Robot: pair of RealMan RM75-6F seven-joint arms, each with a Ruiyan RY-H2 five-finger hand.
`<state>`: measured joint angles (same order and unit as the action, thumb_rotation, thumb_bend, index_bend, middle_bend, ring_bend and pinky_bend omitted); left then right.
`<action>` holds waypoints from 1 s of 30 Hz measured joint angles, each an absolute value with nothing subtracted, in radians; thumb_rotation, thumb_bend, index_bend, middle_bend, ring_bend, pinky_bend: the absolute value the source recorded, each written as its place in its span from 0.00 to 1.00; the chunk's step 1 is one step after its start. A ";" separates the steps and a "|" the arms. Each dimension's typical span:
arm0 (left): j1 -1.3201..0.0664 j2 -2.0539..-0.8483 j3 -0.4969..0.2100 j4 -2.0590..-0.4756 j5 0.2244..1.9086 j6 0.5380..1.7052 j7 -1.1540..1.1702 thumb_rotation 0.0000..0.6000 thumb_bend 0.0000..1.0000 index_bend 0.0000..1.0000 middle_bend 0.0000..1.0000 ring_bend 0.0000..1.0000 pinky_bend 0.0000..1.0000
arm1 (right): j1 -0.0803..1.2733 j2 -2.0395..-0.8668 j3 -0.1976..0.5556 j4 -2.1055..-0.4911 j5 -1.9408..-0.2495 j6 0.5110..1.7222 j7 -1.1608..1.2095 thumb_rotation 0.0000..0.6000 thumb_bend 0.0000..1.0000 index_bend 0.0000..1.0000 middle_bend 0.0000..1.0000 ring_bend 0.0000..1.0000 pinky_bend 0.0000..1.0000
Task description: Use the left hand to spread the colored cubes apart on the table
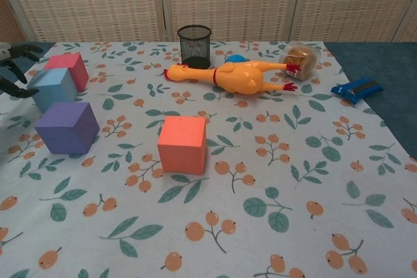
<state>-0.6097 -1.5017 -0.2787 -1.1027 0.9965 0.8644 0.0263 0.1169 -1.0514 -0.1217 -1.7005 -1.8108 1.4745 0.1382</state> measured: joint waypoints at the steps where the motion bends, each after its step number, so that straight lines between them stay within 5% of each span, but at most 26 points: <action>1: -0.613 -1.504 -0.279 -1.109 1.002 0.867 0.027 1.00 0.35 0.00 0.07 0.33 0.00 | 0.117 -1.051 -0.120 -1.700 -1.809 1.475 0.139 1.00 0.14 0.00 0.00 0.00 0.00; 14: -0.644 -1.516 -0.264 -1.269 1.109 0.906 0.017 1.00 0.32 0.00 0.07 0.32 0.00 | 0.120 -1.056 -0.112 -1.696 -1.791 1.469 0.145 1.00 0.14 0.00 0.00 0.00 0.00; 23: -0.653 -1.505 -0.169 -1.473 1.331 0.984 0.059 1.00 0.32 0.00 0.06 0.30 0.00 | 0.122 -1.054 -0.111 -1.694 -1.788 1.468 0.156 1.00 0.14 0.00 0.00 0.00 0.00; 26: -0.639 -1.489 -0.152 -1.512 1.376 1.037 0.059 1.00 0.34 0.00 0.05 0.25 0.00 | 0.124 -1.053 -0.113 -1.694 -1.791 1.464 0.162 1.00 0.14 0.00 0.00 0.00 0.00; 30: -0.615 -1.455 -0.145 -1.528 1.402 1.095 0.042 0.99 0.36 0.00 0.00 0.05 0.00 | 0.124 -1.049 -0.117 -1.694 -1.801 1.469 0.168 1.00 0.14 0.00 0.00 0.00 0.00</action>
